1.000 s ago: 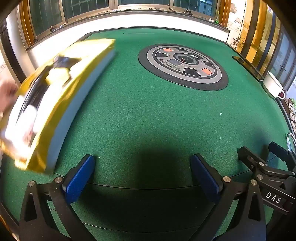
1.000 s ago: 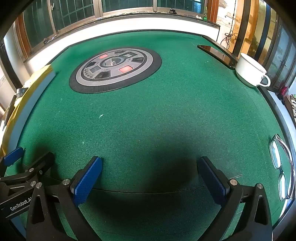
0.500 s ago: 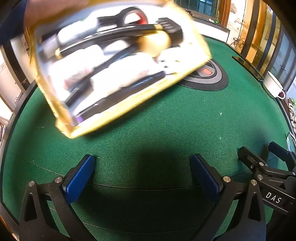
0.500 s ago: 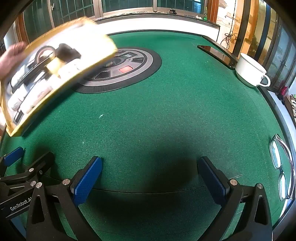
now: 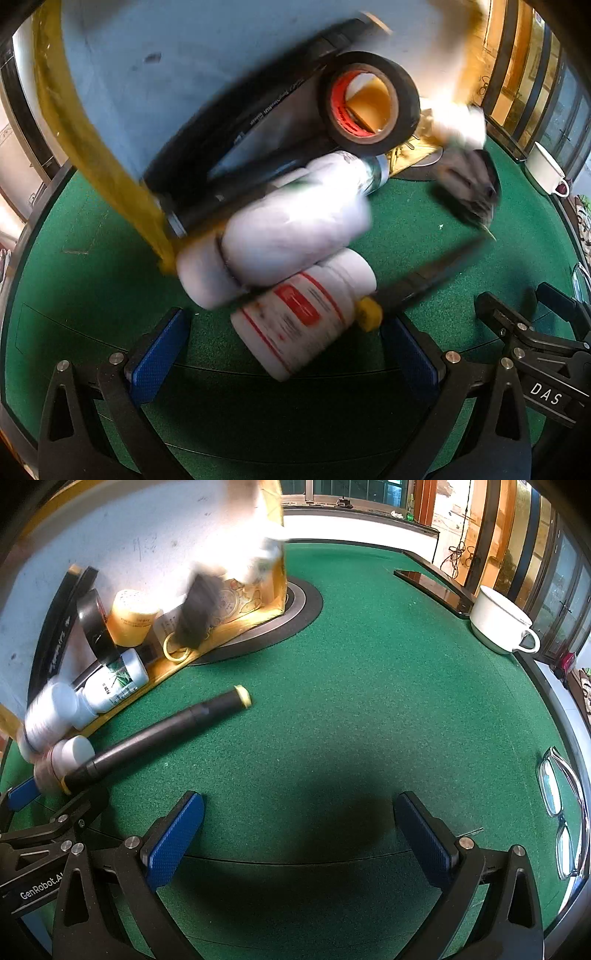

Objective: Organize rigid objects

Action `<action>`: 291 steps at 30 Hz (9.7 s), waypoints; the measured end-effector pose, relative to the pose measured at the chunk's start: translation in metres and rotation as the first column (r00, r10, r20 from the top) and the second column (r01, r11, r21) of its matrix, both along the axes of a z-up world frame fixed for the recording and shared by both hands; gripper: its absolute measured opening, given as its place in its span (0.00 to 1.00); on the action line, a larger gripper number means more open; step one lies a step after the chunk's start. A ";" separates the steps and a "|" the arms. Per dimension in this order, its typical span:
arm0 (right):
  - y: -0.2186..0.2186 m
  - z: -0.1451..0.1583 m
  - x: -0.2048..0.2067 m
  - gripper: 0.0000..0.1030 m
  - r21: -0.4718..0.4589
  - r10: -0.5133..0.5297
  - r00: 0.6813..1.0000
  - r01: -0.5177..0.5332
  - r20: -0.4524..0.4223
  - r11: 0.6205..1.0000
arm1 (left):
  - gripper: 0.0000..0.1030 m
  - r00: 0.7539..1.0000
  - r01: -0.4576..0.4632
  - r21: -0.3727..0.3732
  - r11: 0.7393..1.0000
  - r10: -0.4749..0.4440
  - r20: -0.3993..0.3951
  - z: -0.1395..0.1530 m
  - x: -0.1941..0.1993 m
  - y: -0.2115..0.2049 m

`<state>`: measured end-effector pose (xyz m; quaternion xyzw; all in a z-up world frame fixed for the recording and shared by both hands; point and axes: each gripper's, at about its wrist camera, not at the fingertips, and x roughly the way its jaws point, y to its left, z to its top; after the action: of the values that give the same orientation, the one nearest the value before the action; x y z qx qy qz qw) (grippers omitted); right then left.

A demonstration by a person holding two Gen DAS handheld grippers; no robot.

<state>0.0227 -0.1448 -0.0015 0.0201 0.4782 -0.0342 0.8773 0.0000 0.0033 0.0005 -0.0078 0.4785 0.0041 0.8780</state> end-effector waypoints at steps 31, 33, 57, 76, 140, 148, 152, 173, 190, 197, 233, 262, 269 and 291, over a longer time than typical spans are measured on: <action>-0.001 -0.002 0.001 0.99 0.000 0.000 1.000 0.000 -0.001 1.000 | 1.00 1.000 0.001 0.002 1.000 -0.001 0.001 0.006 -0.005 -0.004; -0.001 -0.002 0.001 0.99 0.000 0.000 1.000 0.000 -0.001 1.000 | 1.00 1.000 0.001 0.002 1.000 -0.001 0.000 0.006 -0.007 -0.006; 0.000 -0.001 0.001 0.99 0.000 0.000 1.000 0.000 0.000 1.000 | 1.00 1.000 -0.002 0.000 1.000 0.002 -0.002 0.002 -0.006 0.001; -0.001 -0.002 0.001 0.99 0.000 0.000 1.000 0.000 -0.001 1.000 | 1.00 1.000 -0.002 0.000 1.000 0.002 -0.001 0.002 -0.007 0.001; -0.052 0.055 -0.037 0.58 0.260 0.036 0.999 -0.031 -0.013 0.965 | 0.34 0.894 0.373 -0.209 0.904 -0.410 -0.177 0.021 0.004 -0.002; -0.046 0.053 0.021 0.50 0.239 0.183 0.982 -0.168 -0.044 0.956 | 0.34 0.904 0.347 -0.207 0.915 -0.385 -0.187 0.022 -0.008 0.014; -0.048 0.037 0.046 0.50 0.296 0.213 0.974 -0.181 -0.078 0.938 | 0.34 0.904 0.345 -0.203 0.916 -0.383 -0.189 0.023 -0.011 0.015; 0.052 0.025 -0.009 0.32 0.274 0.570 0.799 -0.515 -0.190 0.812 | 0.35 0.904 0.359 -0.166 0.918 -0.387 -0.184 0.022 -0.010 0.009; 0.086 -0.001 -0.023 0.13 0.287 0.505 0.836 -0.440 -0.213 0.851 | 0.34 0.917 0.330 -0.250 0.910 -0.372 -0.142 0.032 -0.029 0.033; 0.081 0.027 -0.023 0.13 0.344 0.487 0.862 -0.419 -0.140 0.840 | 0.35 0.935 0.300 -0.278 0.912 -0.339 -0.103 0.047 -0.031 0.049; 0.292 0.061 0.174 0.13 0.438 0.411 0.906 -0.331 -0.101 0.836 | 0.35 0.995 0.061 -0.277 0.959 -0.082 -0.062 0.064 0.151 0.247; 0.277 0.066 0.207 0.27 0.448 0.309 0.948 -0.243 -0.080 0.860 | 0.35 0.991 0.082 -0.442 0.893 -0.120 -0.058 0.045 0.172 0.246; 0.185 0.113 0.117 0.27 0.515 0.317 0.947 -0.297 0.051 0.804 | 0.35 0.961 0.273 -0.378 0.885 -0.269 0.064 0.099 0.137 0.196; -0.106 0.159 -0.084 0.27 0.367 -0.037 0.997 0.010 0.066 0.930 | 0.35 0.885 0.363 -0.298 0.883 -0.427 -0.187 0.051 0.138 0.056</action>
<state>-0.0615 -0.2506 0.1572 0.1903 0.4440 0.0458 0.8744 0.1384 0.0596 0.0515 -0.0215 0.5719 -0.2366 0.7851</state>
